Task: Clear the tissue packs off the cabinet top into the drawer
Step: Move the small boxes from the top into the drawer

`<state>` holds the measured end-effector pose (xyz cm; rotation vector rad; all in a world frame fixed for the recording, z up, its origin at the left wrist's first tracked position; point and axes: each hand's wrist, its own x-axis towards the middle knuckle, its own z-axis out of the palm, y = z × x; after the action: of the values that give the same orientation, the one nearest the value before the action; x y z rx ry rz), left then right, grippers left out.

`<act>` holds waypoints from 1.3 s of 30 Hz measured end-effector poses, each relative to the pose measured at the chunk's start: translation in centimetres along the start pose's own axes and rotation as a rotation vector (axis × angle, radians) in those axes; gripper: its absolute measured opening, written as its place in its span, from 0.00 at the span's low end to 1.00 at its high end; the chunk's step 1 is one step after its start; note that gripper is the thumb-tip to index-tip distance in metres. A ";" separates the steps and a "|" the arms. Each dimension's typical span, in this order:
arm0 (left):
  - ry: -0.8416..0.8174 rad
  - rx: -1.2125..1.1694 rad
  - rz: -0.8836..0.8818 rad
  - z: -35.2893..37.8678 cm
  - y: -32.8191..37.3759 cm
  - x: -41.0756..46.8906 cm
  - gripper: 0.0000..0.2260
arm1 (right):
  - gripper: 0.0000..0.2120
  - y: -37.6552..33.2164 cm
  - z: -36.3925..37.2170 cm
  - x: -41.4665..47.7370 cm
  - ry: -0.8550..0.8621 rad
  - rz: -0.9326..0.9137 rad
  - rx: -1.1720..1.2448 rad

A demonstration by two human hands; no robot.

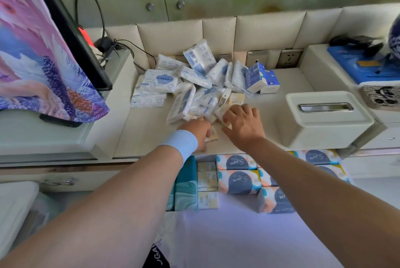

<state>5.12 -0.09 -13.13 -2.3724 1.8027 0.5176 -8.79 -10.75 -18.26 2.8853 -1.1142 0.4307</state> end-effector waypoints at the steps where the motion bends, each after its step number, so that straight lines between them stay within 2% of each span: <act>1: -0.001 0.004 -0.004 0.1 0.1 0.0 0.14 | 0.11 -0.2 0.1 0.0 0.002 0.005 -0.003; 4: -0.030 -0.015 -0.017 0.2 0.3 -0.5 0.12 | 0.12 -1.0 0.1 0.0 -0.044 0.061 0.003; 7: -0.142 -0.060 -0.003 0.3 0.5 -1.3 0.12 | 0.16 -1.5 -0.3 -0.2 -0.088 0.130 0.109; 11: -0.267 -0.111 0.033 0.7 0.8 -2.9 0.13 | 0.24 -1.7 -1.1 -1.6 -0.068 0.073 0.253; 14: -0.348 -0.081 0.070 1.8 1.2 -4.3 0.11 | 0.23 -1.6 -1.2 -3.1 -0.099 0.032 0.396; 17: -0.412 0.024 0.073 3.8 1.5 -5.1 0.09 | 0.18 -1.5 -0.9 -4.8 -0.110 -0.023 0.509; 21: -0.403 0.187 0.099 5.8 1.8 -5.4 0.07 | 0.15 -1.6 -1.0 -6.7 -0.194 -0.061 0.447; 24: -0.389 0.285 0.183 6.9 3.1 -5.5 0.07 | 0.15 -1.7 -1.3 -7.8 -0.228 -0.133 0.420; 27: -0.313 0.471 0.267 8.4 4.1 -5.3 0.09 | 0.14 -1.5 -1.5 -8.6 -0.265 -0.176 0.358; 29: -0.257 0.534 0.265 8.7 4.2 -5.2 0.07 | 0.14 -1.4 -1.5 -9.1 -0.273 -0.220 0.290; 34: -0.234 0.509 0.216 8.3 3.1 -4.9 0.13 | 0.16 -1.6 -1.1 -10.0 -0.180 -0.362 0.208; 39: -0.334 0.322 0.125 7.4 0.8 -4.8 0.15 | 0.14 -3.2 -1.0 -11.4 -0.252 -0.609 0.138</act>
<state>1.82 6.25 -18.33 -1.8494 1.7363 0.5500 -15.02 -0.78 -20.04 3.2478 -0.1706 0.1206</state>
